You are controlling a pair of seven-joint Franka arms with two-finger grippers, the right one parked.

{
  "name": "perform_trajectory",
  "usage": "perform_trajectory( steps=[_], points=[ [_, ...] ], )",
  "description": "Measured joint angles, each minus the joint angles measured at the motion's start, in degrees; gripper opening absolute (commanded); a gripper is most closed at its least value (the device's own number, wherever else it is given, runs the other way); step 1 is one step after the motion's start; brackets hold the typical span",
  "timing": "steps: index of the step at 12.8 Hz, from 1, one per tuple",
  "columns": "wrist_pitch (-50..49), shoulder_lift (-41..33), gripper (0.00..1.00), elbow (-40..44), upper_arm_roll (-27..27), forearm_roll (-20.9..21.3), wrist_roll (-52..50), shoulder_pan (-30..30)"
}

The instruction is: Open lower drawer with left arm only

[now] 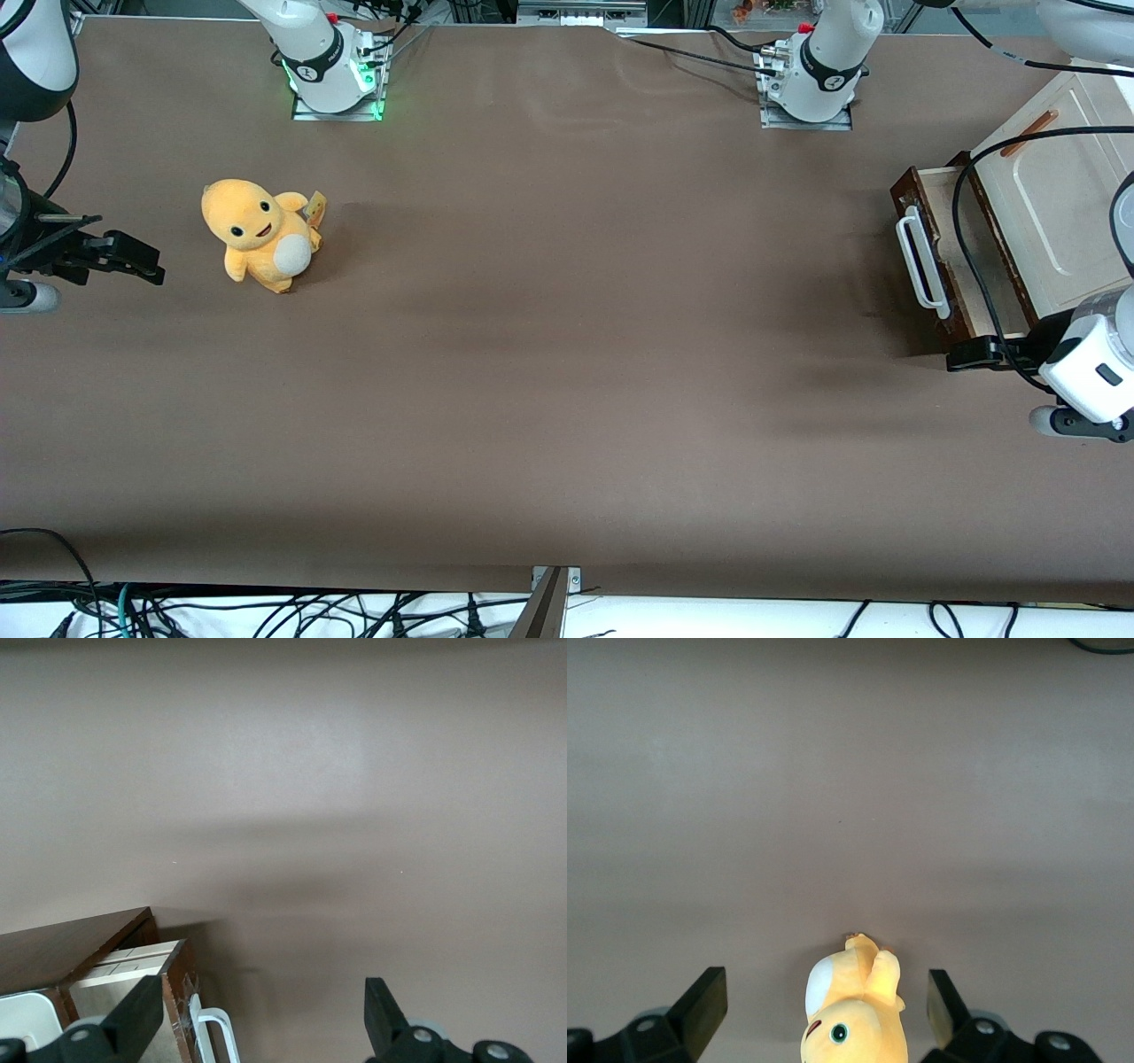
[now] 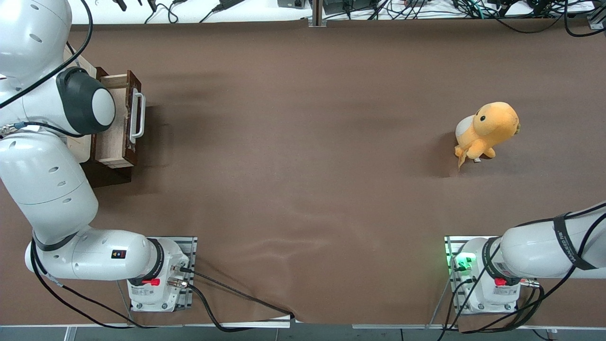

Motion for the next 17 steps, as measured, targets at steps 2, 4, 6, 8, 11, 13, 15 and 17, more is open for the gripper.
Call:
perform_trajectory(
  steps=[2,4,6,8,11,13,15,17],
  points=[
    [0.00,0.00,1.00,0.00,-0.14,0.00,0.00,-0.15],
    [0.00,-0.01,1.00,0.00,-0.19,0.00,0.00,-0.16],
    [0.00,-0.01,1.00,0.00,-0.25,0.00,0.00,-0.21],
    [-0.01,-0.01,1.00,0.00,-0.28,0.00,0.00,-0.45],
    [-0.07,-0.04,1.00,0.00,-0.29,0.00,0.00,-0.65],
    [-0.20,-0.04,1.00,0.00,-0.29,0.00,0.00,-0.71],
    [-0.22,-0.04,1.00,0.00,-0.29,0.00,0.00,-0.79],
    [-0.23,-0.04,1.00,0.00,-0.29,0.00,0.00,-0.81]
  ],
)
